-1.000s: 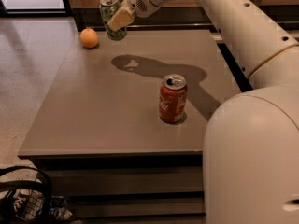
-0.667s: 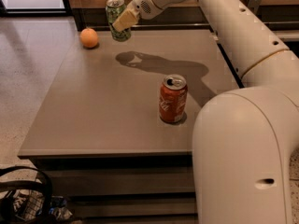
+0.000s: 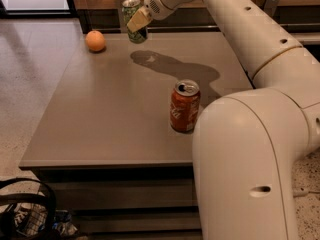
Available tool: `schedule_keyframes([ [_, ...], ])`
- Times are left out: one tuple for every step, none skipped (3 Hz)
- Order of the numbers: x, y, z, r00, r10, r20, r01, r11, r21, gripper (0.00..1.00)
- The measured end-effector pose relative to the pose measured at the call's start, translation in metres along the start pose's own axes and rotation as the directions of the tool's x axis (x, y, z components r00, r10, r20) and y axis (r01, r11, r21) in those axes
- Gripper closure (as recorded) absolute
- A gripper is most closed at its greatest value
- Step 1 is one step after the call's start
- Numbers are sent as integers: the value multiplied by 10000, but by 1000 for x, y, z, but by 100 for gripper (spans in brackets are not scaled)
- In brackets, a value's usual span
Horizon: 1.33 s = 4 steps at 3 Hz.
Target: Move green can near orange
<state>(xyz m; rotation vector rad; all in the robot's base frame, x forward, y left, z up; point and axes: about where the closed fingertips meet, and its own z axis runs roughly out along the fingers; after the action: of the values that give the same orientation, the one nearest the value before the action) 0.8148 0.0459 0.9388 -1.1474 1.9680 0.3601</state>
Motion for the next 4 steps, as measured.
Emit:
schedule_keyframes([
  [2,4,14,9994,348,-36,-348,9994,82,100],
  [6,11,38,9958,777,477,-759,9964,-384,100],
  [6,20,53,9901,1072,900,-1005,9920,-764,100],
  [9,26,63,9868,1271,1005,-1176,9885,-953,100],
])
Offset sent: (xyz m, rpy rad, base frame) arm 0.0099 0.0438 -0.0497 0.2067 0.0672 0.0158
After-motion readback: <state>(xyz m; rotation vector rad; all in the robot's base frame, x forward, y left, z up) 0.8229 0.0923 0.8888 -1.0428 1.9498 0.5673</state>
